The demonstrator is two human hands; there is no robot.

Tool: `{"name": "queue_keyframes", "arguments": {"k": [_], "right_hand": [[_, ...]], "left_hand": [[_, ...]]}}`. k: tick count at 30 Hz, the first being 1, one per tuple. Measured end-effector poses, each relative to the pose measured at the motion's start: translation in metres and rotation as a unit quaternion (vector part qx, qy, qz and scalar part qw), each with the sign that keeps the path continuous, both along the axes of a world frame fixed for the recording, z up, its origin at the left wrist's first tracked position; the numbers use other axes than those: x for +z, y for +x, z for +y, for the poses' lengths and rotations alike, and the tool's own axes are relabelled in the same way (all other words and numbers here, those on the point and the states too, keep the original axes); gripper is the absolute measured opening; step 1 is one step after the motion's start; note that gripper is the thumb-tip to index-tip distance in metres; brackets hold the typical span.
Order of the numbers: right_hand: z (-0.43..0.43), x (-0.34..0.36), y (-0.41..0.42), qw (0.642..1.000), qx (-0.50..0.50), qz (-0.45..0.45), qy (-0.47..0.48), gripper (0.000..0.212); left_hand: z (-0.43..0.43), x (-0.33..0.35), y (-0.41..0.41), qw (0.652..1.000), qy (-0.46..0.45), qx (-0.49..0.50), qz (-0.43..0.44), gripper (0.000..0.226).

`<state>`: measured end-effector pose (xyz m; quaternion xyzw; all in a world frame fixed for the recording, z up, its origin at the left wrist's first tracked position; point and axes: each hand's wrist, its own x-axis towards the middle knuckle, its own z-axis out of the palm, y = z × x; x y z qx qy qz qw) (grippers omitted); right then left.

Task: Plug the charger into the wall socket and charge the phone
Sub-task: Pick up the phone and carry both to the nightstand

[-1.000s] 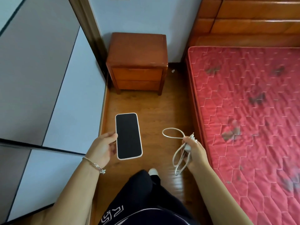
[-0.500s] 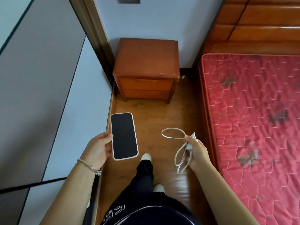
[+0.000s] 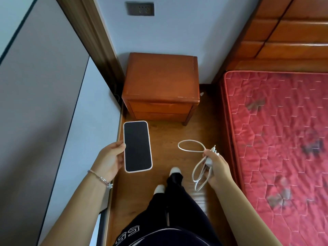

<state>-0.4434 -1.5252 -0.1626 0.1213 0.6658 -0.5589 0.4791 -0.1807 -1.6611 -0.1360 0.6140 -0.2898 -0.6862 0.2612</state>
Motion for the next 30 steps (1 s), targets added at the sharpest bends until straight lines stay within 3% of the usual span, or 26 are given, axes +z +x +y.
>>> {"name": "queue_keyframes", "arguments": {"k": [12, 20, 30], "right_hand": [[-0.099, 0.005, -0.077, 0.999, 0.05, -0.001, -0.008, 0.005], [-0.174, 0.001, -0.097, 0.996, 0.09, -0.014, 0.014, 0.007], [-0.277, -0.004, -0.099, 0.997, 0.077, -0.007, 0.027, 0.008]], "left_hand": [[-0.084, -0.004, -0.078, 0.999, 0.013, 0.041, 0.019, 0.029], [-0.133, -0.006, -0.088, 0.992, 0.053, 0.103, 0.047, 0.03], [-0.237, -0.005, -0.09, 0.994, 0.053, 0.089, 0.04, 0.021]]}}
